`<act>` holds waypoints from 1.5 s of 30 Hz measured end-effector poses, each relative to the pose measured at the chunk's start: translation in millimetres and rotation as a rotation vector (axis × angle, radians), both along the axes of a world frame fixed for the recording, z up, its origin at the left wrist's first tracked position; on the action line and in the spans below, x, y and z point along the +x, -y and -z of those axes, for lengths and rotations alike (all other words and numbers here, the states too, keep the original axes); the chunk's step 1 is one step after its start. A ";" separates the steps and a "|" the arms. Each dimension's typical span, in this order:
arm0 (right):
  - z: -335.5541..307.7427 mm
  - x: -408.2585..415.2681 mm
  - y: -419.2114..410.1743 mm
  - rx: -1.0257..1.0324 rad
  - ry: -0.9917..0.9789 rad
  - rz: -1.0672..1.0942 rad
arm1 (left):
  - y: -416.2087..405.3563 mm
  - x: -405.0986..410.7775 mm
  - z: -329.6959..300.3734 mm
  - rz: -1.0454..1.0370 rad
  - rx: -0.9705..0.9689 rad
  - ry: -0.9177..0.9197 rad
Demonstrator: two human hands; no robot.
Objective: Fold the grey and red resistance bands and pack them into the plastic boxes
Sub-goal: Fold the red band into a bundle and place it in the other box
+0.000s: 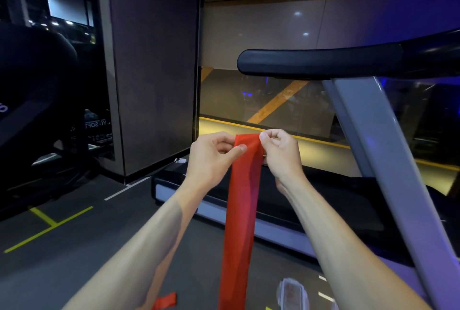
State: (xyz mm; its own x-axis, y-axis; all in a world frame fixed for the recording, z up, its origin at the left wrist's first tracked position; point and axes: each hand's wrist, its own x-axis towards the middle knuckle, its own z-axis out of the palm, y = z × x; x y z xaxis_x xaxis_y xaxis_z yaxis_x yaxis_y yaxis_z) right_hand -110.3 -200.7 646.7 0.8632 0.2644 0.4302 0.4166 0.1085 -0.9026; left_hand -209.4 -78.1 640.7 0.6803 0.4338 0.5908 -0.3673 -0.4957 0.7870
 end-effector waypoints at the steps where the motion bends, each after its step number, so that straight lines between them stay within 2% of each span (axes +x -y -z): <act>1: 0.4 -0.8 -0.3 0.020 -0.022 0.005 | 3.1 0.2 2.3 -0.013 0.017 0.018; 5: -0.5 -5.1 -1.3 0.056 -0.039 0.035 | 11.8 2.3 12.3 -0.016 0.014 0.100; 9: -0.1 -3.7 -1.3 0.001 0.032 0.089 | 10.1 3.7 16.9 -0.044 0.054 0.106; 18: -6.6 3.7 -9.9 -0.026 0.092 0.180 | 9.4 8.5 59.4 -0.054 0.051 -0.127; 25: -9.5 3.6 -17.6 -0.042 0.110 0.186 | 16.3 12.8 106.6 -0.005 -0.053 -0.209; 31: -14.9 6.8 -17.9 -0.009 0.078 0.166 | 8.1 20.5 134.2 0.055 -0.053 -0.317; 45: -14.1 7.6 -7.8 -0.016 0.081 0.148 | -9.2 13.4 146.0 0.257 -0.084 -0.324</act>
